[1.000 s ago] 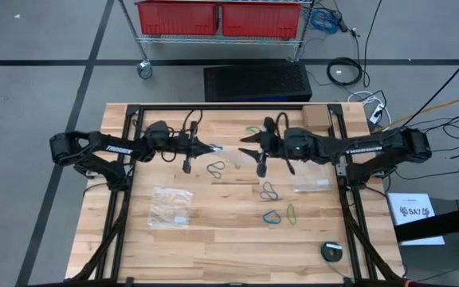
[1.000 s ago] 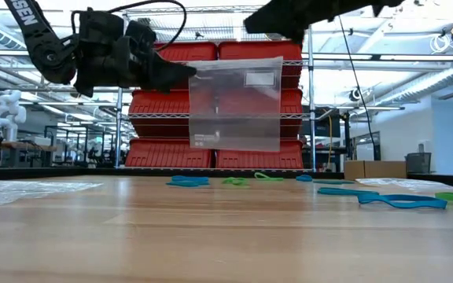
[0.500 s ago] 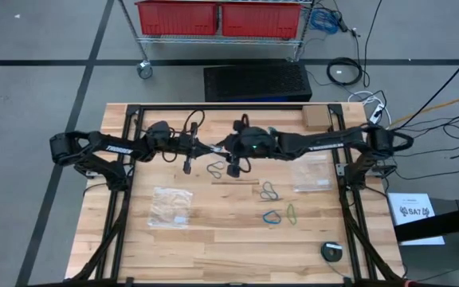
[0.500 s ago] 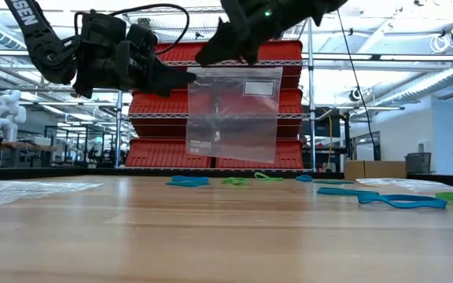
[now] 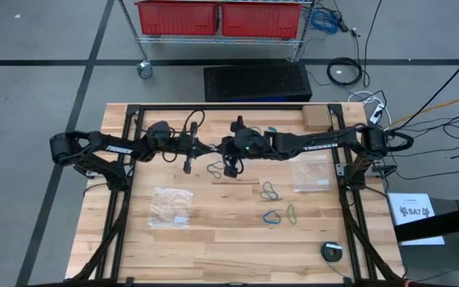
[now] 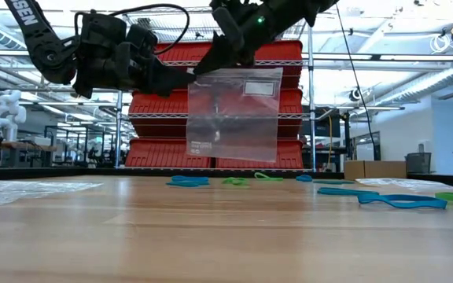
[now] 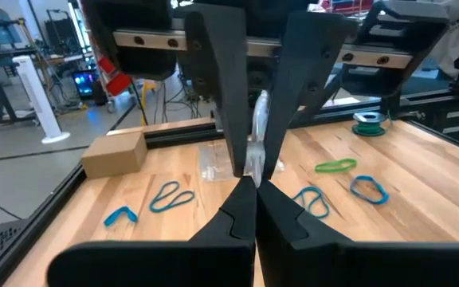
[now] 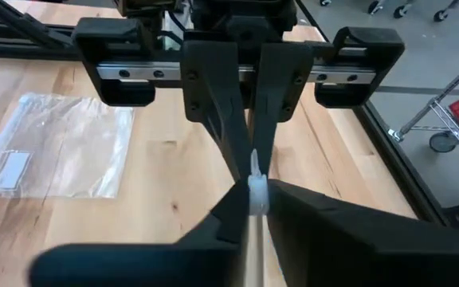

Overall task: Sort rubber bands
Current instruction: Open the top left transparent zip bag

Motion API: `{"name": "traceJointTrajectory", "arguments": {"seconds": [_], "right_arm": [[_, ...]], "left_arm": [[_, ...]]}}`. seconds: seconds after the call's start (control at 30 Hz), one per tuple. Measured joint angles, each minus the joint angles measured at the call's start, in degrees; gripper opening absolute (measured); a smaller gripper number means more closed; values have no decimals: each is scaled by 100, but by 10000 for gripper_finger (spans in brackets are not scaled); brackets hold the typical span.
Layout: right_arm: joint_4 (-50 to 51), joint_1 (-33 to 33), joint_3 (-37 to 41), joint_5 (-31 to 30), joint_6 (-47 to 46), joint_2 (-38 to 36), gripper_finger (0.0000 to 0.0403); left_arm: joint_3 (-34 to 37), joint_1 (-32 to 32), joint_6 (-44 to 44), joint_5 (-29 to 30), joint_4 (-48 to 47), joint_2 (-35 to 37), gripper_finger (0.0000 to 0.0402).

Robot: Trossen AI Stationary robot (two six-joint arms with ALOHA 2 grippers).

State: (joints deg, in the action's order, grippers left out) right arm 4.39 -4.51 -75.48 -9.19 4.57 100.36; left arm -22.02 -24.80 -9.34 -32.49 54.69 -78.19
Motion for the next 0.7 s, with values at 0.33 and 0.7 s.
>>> {"name": "traceJointTrajectory", "arguments": {"seconds": [0.33, 0.7], "right_arm": [[545, 28, -11, -20, -86, -110, 14], [1761, 121, -11, -297, -355, -415, 10]], "left_arm": [[0, 2, 2, 11, -22, 0, 0], [0, 0, 2, 12, -19, -2, 0]]}}
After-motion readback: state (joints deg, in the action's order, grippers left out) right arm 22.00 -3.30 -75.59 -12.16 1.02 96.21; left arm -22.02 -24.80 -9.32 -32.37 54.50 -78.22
